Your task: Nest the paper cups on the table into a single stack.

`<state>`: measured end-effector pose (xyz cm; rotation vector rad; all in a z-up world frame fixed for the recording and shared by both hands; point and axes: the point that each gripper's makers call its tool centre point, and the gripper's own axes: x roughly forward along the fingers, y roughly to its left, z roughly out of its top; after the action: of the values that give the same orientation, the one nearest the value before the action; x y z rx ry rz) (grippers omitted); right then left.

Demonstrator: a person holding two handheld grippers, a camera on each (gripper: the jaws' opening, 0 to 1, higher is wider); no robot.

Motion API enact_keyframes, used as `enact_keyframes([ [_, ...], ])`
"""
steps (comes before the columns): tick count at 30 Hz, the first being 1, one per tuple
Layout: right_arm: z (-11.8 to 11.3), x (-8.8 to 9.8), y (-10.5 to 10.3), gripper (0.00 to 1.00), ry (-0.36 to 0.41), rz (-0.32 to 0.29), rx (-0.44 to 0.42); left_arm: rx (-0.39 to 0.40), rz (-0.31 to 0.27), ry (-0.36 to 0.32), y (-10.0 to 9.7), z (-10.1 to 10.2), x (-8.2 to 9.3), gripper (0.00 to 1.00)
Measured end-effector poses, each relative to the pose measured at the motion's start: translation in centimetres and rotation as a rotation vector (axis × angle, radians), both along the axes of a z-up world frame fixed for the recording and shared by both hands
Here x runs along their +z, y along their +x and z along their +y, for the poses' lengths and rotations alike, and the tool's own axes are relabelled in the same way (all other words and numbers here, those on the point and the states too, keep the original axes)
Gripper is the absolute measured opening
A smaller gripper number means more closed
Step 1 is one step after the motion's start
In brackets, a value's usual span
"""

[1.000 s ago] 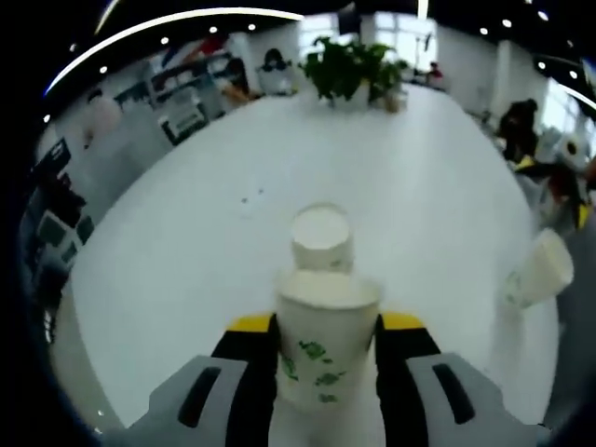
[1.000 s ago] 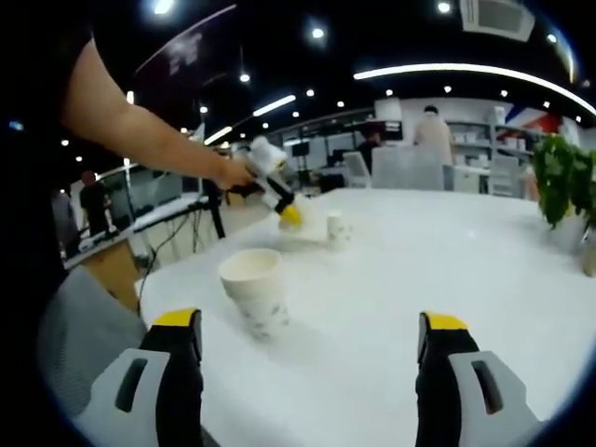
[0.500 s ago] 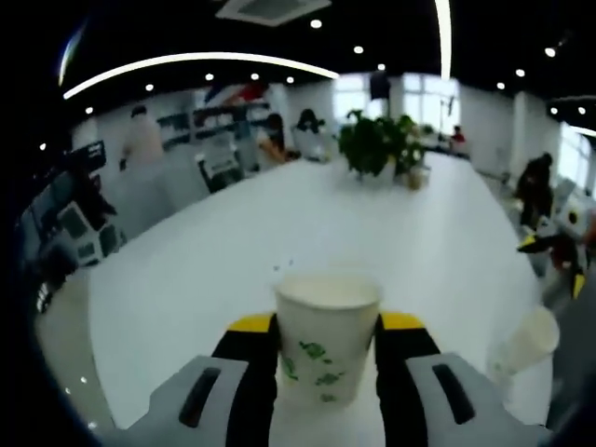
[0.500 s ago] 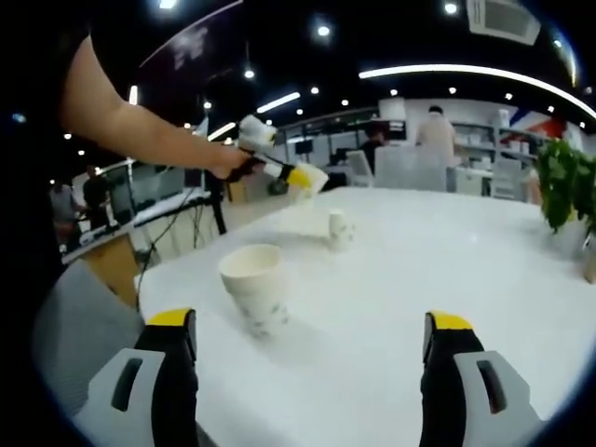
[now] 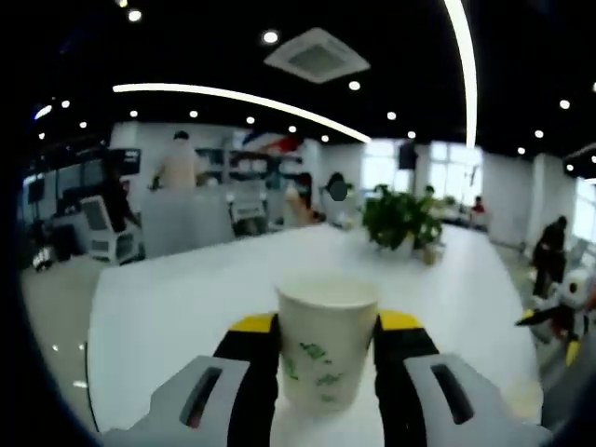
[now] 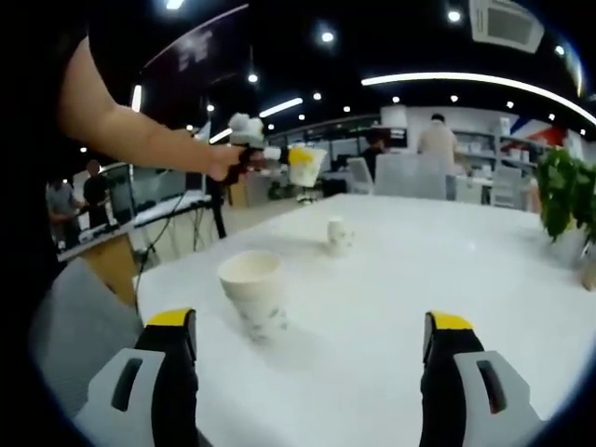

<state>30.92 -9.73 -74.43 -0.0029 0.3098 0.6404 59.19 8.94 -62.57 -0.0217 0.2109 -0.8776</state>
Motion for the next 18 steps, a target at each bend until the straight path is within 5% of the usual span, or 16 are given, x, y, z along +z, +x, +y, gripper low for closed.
enact_keyframes([
  [18,-0.1,0.4,0.2,1.0,0.0,-0.005,-0.007,-0.007,-0.015,-0.075,-1.7,-1.6,1.8,0.39],
])
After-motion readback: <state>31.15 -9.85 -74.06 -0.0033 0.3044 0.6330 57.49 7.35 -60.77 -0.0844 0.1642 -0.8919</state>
